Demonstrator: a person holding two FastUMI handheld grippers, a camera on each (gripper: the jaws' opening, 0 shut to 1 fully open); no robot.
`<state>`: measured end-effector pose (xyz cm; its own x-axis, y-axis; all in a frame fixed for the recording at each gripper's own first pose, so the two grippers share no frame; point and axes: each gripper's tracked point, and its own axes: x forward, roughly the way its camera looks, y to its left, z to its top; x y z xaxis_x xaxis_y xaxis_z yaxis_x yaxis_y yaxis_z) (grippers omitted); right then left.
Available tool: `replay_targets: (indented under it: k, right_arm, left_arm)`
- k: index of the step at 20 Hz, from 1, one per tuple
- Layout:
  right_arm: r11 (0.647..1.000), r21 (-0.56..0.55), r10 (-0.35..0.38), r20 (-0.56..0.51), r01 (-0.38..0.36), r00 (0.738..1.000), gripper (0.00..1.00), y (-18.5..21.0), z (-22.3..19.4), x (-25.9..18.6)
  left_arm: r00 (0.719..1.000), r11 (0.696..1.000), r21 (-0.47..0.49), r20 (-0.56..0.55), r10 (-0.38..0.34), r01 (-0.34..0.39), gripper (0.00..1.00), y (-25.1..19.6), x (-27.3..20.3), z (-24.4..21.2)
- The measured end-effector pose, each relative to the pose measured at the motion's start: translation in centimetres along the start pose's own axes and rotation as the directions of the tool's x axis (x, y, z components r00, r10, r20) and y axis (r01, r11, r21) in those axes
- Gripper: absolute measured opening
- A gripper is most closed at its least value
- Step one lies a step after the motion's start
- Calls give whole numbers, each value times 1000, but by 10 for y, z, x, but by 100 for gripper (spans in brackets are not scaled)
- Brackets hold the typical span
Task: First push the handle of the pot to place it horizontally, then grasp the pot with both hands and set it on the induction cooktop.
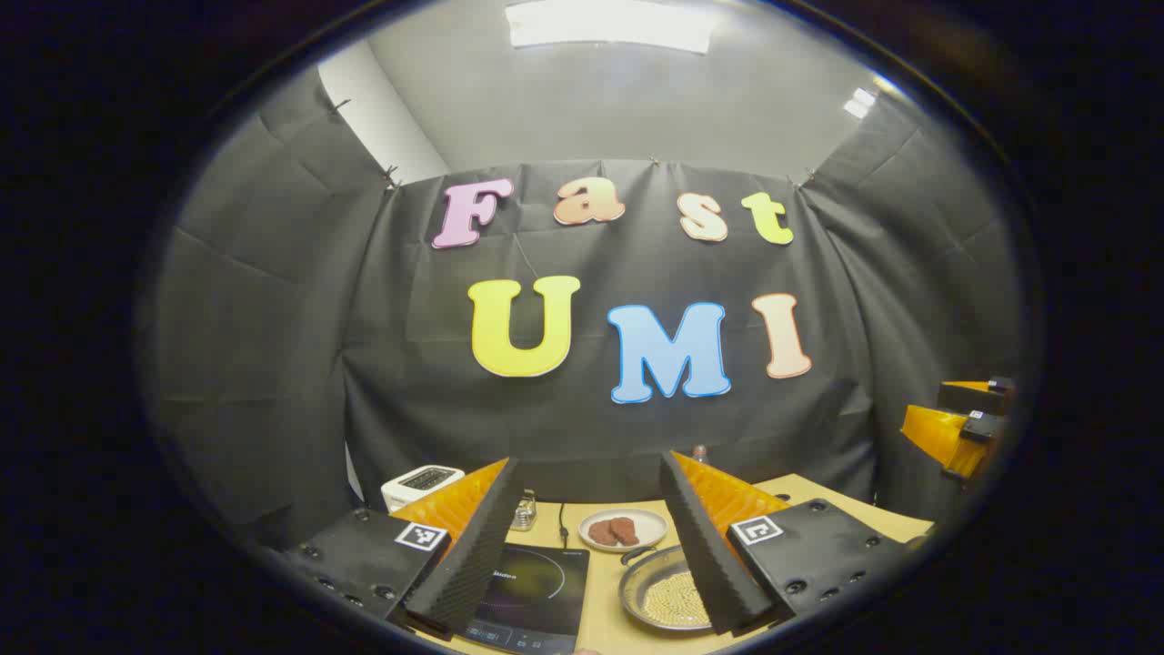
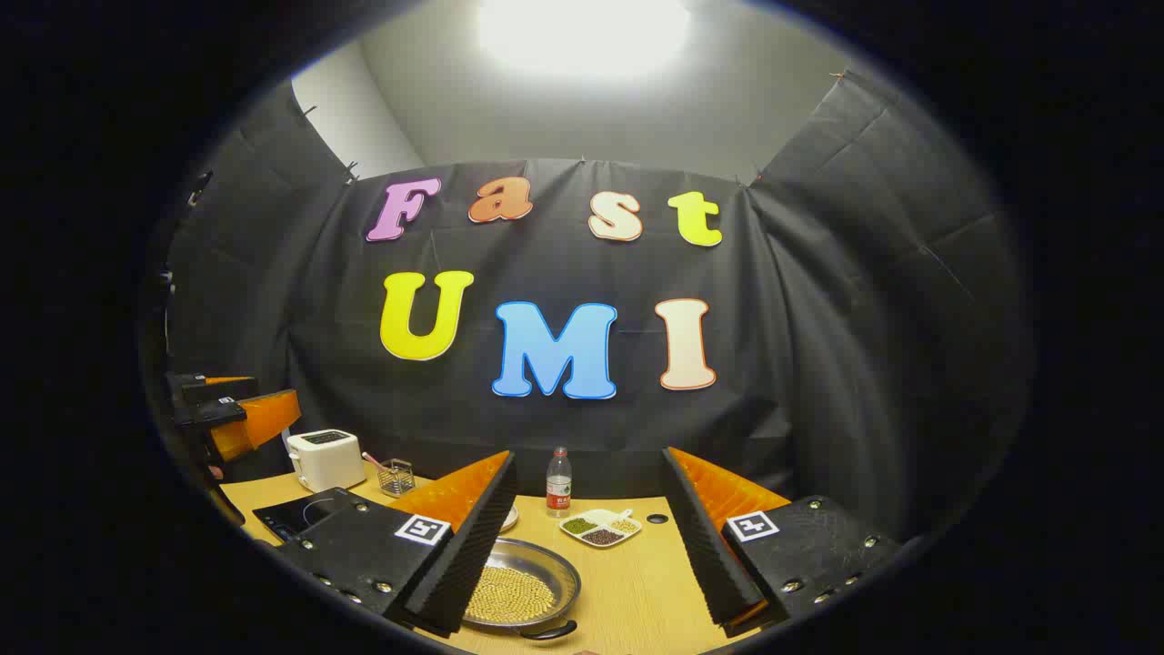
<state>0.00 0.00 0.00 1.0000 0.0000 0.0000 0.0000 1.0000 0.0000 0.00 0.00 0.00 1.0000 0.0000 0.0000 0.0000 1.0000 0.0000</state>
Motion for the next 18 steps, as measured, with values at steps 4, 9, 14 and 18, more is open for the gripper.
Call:
replay_targets:
  k: [4,9,14,18]
  right_arm:
    - [1000,4,5,1,-5,1000,95,1,1,-5]
    - [1000,-1,20,-5,-20,1000,95,6,2,-10]
    - [1000,-7,20,-2,-20,1000,95,6,5,-11]
    - [1000,-2,12,-17,-12,1000,95,3,2,-9]
  left_arm:
    - [1000,1000,16,13,8,-9,100,4,-11,5]
    - [1000,1000,6,15,23,-23,100,10,-19,4]
    - [999,999,20,27,25,-26,100,12,-21,9]
    - [999,1000,19,32,14,-15,100,8,-22,10]
